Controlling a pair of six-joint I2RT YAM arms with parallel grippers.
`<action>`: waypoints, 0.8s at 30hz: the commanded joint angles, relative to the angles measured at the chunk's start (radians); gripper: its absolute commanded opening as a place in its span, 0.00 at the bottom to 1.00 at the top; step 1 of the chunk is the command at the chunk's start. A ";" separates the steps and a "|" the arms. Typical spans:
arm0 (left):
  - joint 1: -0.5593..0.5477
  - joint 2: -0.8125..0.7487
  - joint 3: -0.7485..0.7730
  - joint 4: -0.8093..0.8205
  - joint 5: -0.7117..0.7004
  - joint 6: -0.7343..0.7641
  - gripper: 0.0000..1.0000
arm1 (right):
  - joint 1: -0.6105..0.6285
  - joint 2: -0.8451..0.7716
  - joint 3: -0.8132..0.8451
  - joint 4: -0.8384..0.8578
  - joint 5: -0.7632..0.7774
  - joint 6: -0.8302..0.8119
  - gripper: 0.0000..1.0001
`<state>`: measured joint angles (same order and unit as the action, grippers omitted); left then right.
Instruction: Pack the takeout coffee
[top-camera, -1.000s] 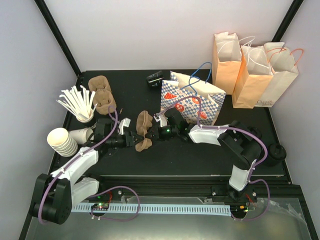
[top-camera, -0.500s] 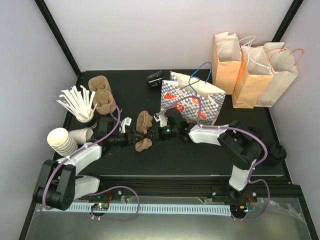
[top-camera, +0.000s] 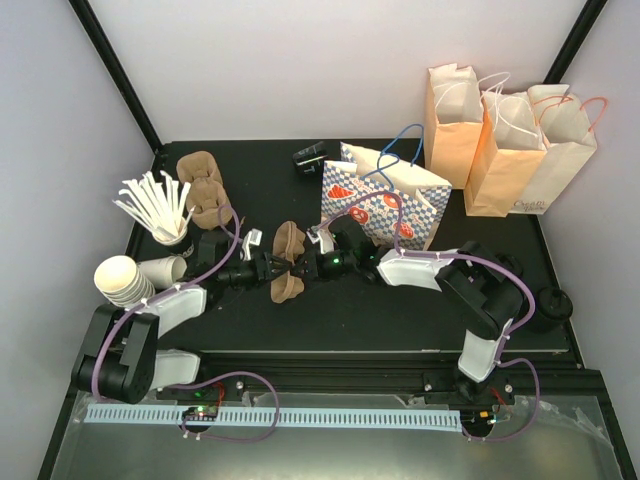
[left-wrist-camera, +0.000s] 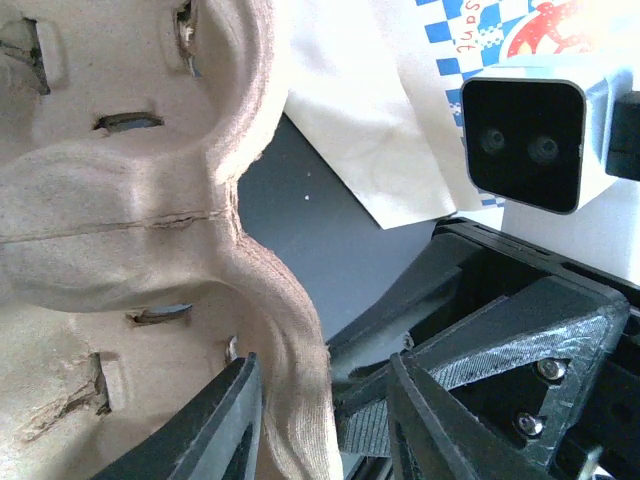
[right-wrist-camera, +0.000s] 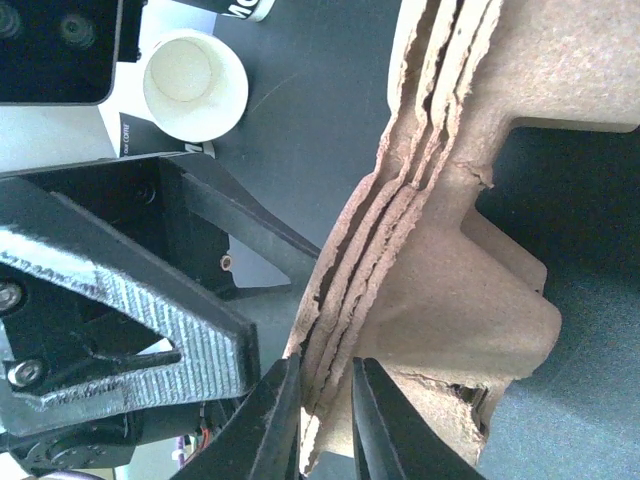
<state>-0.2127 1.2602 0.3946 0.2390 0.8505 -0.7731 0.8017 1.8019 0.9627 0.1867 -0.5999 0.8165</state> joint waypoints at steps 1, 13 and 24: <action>0.004 0.028 0.000 0.072 0.010 -0.030 0.37 | -0.001 0.027 0.006 -0.052 0.031 -0.012 0.16; 0.004 0.107 -0.015 0.179 0.031 -0.099 0.28 | -0.002 0.027 0.007 -0.062 0.032 -0.015 0.13; 0.011 0.048 -0.034 0.225 0.035 -0.156 0.18 | -0.001 0.021 0.006 -0.122 0.076 -0.033 0.12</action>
<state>-0.2104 1.3510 0.3641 0.3946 0.8539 -0.8955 0.8028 1.8019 0.9707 0.1719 -0.6037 0.8097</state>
